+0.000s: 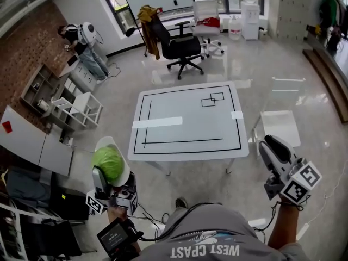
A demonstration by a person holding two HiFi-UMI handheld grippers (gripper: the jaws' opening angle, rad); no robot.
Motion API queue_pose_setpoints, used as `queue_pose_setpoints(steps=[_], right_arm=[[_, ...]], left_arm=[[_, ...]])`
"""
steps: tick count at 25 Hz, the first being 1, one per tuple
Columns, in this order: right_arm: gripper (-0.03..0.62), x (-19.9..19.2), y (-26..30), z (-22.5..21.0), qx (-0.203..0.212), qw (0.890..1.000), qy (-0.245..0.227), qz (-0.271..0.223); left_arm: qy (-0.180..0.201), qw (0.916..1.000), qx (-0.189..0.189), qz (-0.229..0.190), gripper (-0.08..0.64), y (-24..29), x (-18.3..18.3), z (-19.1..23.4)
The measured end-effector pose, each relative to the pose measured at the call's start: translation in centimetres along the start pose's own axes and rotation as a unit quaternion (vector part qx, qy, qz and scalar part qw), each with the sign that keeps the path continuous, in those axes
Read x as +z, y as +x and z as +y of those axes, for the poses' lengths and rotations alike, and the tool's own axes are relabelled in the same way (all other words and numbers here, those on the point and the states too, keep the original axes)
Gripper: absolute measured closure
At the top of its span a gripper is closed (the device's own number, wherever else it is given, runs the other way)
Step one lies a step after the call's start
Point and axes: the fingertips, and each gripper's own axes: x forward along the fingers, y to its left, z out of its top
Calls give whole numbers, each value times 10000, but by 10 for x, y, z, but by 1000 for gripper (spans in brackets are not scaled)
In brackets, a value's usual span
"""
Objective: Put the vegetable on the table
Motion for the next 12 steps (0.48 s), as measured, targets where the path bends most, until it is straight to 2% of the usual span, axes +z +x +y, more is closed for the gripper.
queue_pose_setpoints(steps=[6,12], right_arm=[[494,-4,38,15,-123,9998,-31,-139],[494,-7,69,34,-583,9980,-129,-212]], left_arm=[[-91,9993,-110,355,190,20,25,30],[-276,9967,-254,714,190,34,63,69]])
